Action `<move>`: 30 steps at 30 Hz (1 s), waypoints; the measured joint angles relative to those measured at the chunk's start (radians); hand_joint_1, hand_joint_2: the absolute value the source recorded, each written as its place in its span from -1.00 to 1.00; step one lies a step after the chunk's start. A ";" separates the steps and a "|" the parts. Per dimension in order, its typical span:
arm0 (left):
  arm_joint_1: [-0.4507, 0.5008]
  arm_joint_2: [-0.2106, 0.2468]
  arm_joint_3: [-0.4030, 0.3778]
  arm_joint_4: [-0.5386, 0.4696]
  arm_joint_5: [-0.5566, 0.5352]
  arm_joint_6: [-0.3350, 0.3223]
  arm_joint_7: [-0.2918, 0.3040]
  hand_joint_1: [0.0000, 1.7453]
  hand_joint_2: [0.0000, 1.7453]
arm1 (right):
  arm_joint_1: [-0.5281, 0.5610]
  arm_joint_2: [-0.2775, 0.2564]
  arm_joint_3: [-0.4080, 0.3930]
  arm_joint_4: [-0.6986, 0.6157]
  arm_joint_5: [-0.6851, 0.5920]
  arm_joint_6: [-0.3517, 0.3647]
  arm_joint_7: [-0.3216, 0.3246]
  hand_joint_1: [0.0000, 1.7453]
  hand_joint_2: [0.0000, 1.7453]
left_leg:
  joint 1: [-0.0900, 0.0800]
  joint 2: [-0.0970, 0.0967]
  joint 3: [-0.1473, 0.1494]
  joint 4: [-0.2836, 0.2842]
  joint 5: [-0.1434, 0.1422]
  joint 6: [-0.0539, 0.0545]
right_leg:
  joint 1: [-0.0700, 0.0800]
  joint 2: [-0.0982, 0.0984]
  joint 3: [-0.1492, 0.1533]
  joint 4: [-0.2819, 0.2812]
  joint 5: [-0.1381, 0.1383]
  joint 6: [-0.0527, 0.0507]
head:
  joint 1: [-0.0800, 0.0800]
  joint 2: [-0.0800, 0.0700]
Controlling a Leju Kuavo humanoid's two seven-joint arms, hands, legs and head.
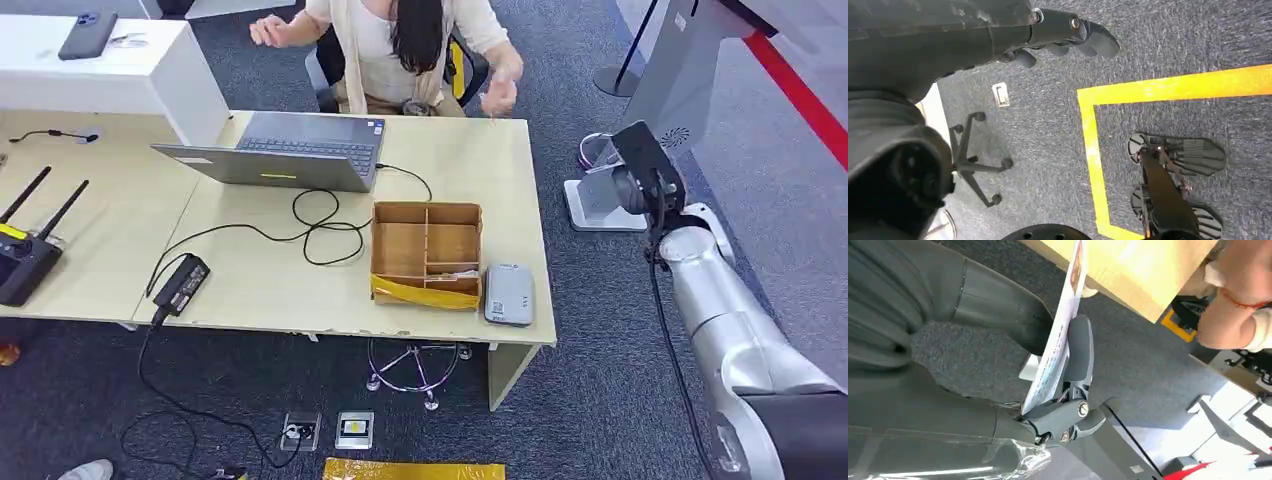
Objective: Pass the card to the sensor for recognition and then transmit it.
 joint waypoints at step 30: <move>0.009 0.014 0.000 0.000 0.008 0.000 -0.011 -1.00 -1.00 | 0.272 -0.064 0.170 -0.129 0.033 -0.002 -0.023 1.00 1.00 | 0.001 0.000 -0.001 0.000 0.000 0.000 | 0.000 0.000 0.000 0.000 0.000 0.000 | 0.000 0.000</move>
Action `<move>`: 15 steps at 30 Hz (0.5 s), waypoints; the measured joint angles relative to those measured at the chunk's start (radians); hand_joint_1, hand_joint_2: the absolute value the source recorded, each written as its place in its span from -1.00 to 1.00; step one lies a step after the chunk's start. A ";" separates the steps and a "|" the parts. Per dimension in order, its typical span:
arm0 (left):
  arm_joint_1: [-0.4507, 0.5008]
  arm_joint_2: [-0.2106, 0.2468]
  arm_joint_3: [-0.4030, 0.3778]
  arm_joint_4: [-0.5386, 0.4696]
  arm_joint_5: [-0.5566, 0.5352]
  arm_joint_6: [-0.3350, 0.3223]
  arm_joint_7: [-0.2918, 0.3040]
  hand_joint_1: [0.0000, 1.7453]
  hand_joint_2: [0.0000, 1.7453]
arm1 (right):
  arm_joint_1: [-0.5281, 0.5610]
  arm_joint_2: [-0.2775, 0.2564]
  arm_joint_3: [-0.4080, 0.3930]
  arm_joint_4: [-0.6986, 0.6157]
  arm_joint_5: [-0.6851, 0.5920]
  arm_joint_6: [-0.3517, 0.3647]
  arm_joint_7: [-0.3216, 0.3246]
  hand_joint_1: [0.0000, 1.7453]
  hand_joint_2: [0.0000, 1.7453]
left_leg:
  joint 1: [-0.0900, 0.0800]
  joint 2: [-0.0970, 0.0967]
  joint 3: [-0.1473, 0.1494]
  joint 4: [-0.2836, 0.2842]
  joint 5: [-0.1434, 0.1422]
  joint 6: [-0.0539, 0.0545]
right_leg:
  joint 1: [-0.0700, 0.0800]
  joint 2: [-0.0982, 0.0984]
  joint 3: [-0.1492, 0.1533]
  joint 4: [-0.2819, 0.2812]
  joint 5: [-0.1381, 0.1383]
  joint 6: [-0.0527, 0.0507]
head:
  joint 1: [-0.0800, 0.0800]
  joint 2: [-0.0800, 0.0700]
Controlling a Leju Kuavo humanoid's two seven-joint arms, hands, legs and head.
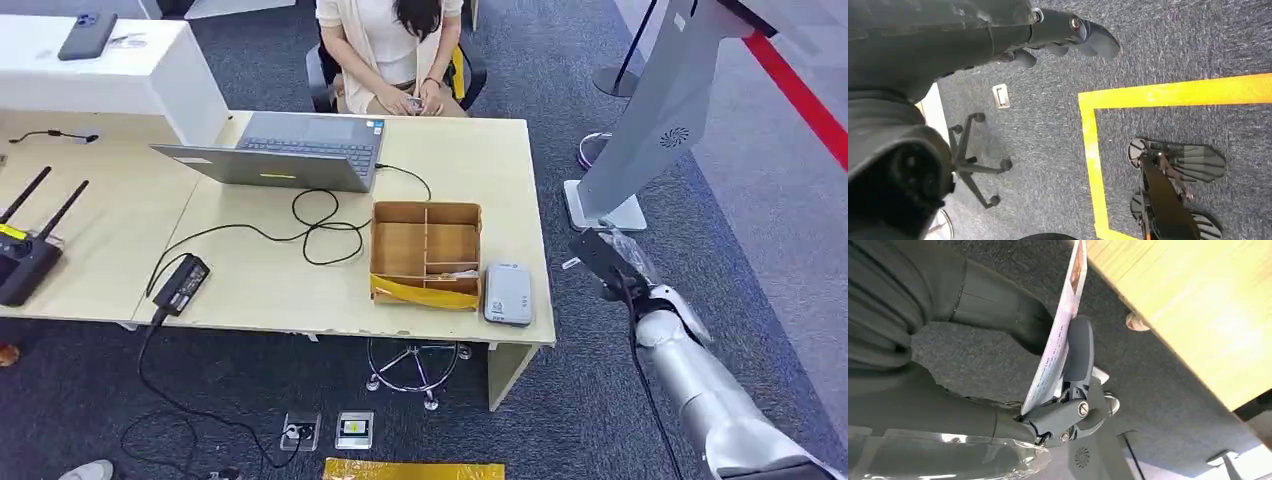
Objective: Pass the card to the sensor for recognition and then transmit it.
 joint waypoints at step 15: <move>0.000 0.004 0.000 0.000 -0.003 -0.006 0.000 -1.00 -1.00 | 0.021 0.050 0.073 -0.013 -0.005 -0.013 -0.010 1.00 1.00 | 0.000 0.000 0.000 0.000 0.000 0.000 | 0.000 0.000 0.000 0.000 0.000 0.000 | 0.000 0.000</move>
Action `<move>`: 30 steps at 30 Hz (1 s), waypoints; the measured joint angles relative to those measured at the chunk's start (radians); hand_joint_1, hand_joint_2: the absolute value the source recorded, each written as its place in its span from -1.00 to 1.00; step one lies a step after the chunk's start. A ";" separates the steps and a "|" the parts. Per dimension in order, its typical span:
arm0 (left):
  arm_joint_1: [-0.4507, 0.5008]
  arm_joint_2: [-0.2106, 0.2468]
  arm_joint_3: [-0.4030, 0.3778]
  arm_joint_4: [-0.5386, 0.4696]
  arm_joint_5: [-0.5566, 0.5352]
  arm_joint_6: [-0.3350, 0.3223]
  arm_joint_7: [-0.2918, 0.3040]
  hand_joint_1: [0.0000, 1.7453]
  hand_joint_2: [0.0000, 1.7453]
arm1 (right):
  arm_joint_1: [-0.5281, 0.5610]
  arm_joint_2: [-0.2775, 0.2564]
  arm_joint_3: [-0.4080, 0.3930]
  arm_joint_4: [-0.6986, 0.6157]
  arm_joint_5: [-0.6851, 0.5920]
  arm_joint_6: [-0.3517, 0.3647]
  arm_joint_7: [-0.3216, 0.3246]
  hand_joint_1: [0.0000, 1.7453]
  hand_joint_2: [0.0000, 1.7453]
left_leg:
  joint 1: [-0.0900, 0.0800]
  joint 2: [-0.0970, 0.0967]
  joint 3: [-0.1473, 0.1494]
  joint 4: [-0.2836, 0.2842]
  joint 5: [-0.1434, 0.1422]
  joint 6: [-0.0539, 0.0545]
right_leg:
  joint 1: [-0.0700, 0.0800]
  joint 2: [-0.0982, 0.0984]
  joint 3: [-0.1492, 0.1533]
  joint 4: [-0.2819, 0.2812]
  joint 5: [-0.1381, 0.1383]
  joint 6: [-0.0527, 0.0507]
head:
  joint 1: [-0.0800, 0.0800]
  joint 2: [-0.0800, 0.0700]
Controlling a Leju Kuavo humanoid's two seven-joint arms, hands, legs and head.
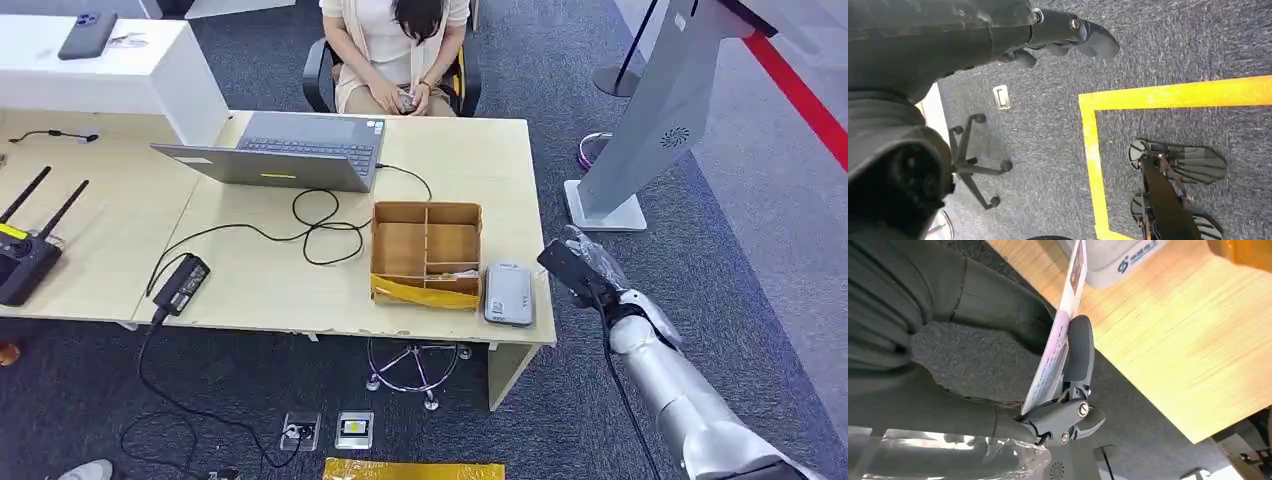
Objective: Pass the card to the sensor for recognition and then transmit it.
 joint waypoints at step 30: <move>-0.003 0.007 -0.001 0.000 -0.018 0.005 0.005 -1.00 -1.00 | 0.075 0.066 0.056 0.029 -0.050 -0.023 -0.010 1.00 1.00 | 0.000 0.003 0.001 0.000 0.000 0.000 | 0.000 0.003 0.000 0.000 0.000 0.000 | 0.000 0.000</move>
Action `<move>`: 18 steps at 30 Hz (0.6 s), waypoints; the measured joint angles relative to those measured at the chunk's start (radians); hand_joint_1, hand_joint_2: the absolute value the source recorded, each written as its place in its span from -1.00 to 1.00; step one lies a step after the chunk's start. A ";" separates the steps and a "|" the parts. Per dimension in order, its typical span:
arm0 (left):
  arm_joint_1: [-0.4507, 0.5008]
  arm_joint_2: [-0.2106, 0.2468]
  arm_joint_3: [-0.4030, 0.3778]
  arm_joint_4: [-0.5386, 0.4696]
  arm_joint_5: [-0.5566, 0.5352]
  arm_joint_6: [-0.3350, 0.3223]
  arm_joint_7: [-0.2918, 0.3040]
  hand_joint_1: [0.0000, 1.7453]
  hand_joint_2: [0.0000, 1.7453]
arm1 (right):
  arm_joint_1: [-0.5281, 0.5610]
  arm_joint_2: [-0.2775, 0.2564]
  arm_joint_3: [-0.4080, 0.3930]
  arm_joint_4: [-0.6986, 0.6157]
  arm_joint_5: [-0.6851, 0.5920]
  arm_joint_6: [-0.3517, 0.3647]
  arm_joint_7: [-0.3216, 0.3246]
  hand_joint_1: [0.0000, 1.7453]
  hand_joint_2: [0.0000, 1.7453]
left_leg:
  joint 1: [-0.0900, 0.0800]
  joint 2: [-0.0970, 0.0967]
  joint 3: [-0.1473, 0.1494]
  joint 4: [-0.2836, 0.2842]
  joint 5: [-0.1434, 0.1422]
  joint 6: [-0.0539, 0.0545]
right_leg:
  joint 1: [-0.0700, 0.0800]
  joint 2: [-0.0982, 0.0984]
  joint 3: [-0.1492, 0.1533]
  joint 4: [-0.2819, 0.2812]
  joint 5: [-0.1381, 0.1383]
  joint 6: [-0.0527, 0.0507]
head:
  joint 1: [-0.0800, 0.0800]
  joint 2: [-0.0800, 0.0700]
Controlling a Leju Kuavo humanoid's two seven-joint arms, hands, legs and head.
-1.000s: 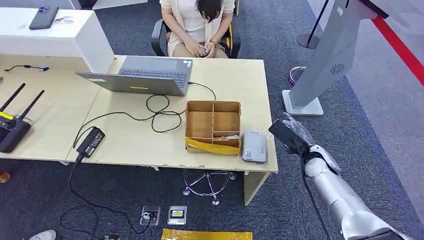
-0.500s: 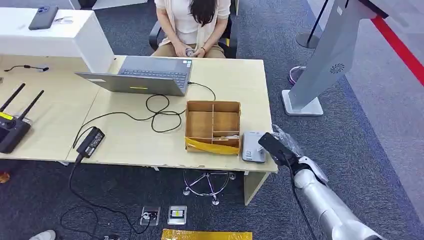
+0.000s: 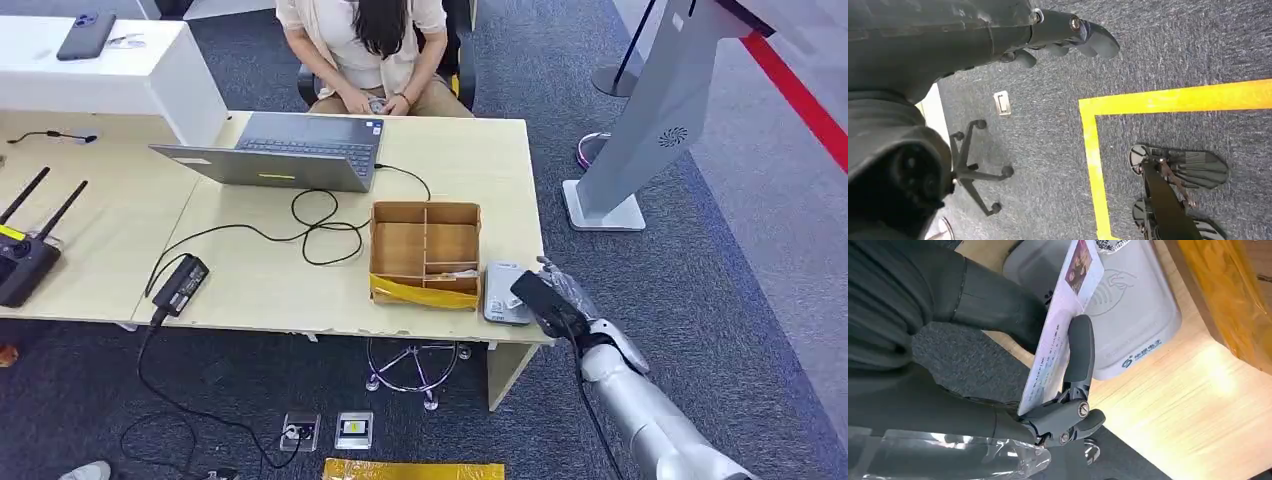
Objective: Pass the card to the sensor for recognition and then transmit it.
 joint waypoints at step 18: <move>-0.004 -0.001 0.000 0.000 -0.002 -0.002 0.000 -1.00 -1.00 | -0.083 0.002 0.014 0.007 -0.009 -0.029 -0.024 1.00 1.00 | 0.000 0.000 0.000 0.000 0.000 0.000 | 0.000 0.001 0.000 0.000 0.000 0.000 | 0.000 0.000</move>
